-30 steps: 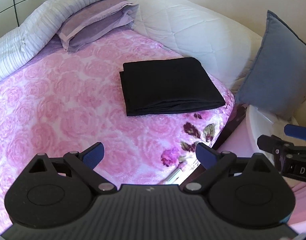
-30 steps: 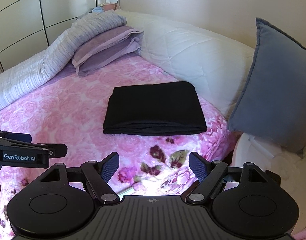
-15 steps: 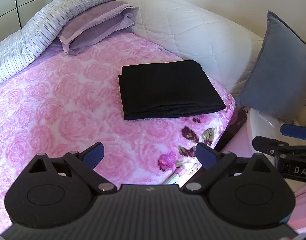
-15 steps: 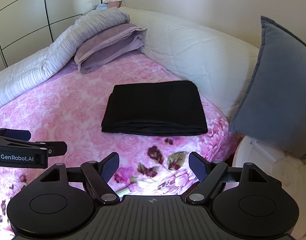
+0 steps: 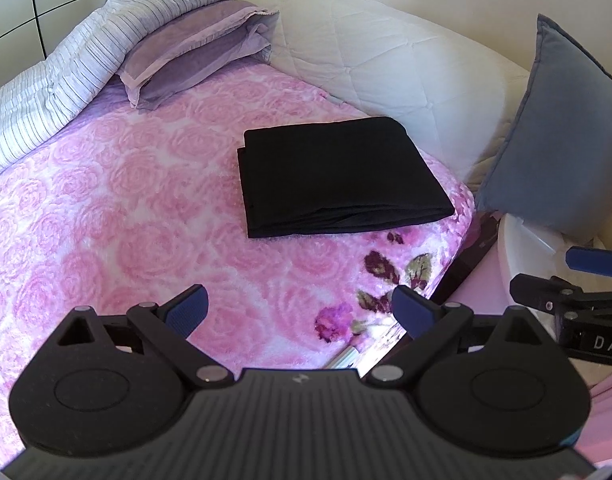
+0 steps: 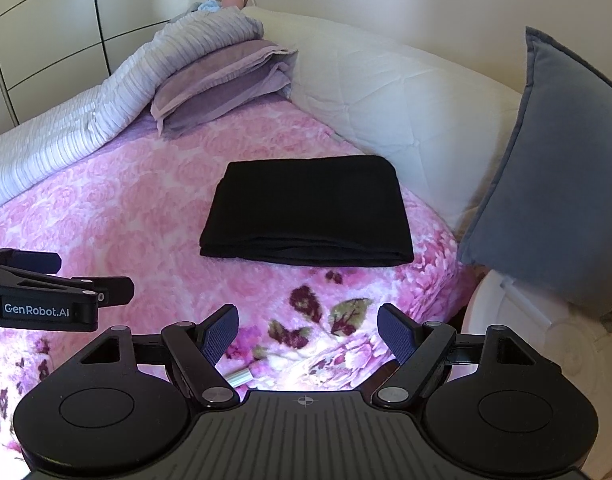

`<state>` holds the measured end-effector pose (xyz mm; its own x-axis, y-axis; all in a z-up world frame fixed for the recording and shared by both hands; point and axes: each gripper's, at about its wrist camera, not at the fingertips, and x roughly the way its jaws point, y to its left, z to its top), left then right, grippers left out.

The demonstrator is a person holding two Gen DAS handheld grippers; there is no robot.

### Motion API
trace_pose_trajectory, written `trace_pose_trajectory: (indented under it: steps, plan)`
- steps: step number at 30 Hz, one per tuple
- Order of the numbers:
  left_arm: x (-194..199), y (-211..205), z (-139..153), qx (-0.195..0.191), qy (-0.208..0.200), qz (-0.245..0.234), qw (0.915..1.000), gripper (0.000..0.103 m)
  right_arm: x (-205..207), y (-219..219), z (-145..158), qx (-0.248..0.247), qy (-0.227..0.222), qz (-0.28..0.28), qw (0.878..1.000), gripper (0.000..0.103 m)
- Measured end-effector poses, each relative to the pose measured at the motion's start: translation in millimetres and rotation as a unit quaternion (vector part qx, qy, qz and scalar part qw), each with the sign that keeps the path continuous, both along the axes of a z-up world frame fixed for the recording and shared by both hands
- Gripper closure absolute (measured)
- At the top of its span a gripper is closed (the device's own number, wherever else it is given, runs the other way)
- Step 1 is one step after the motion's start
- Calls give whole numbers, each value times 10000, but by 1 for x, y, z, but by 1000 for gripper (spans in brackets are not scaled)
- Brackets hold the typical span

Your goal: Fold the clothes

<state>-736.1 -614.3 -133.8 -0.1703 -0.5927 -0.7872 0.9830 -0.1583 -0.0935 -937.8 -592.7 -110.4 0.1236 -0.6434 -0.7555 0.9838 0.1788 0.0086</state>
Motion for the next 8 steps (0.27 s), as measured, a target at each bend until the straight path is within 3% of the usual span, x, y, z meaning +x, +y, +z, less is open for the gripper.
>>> trace_pose_trajectory:
  steps: [8]
  plan:
    - [3, 1, 2, -80, 61, 26, 9999, 6, 2, 1, 1, 34, 28, 2, 10000, 23]
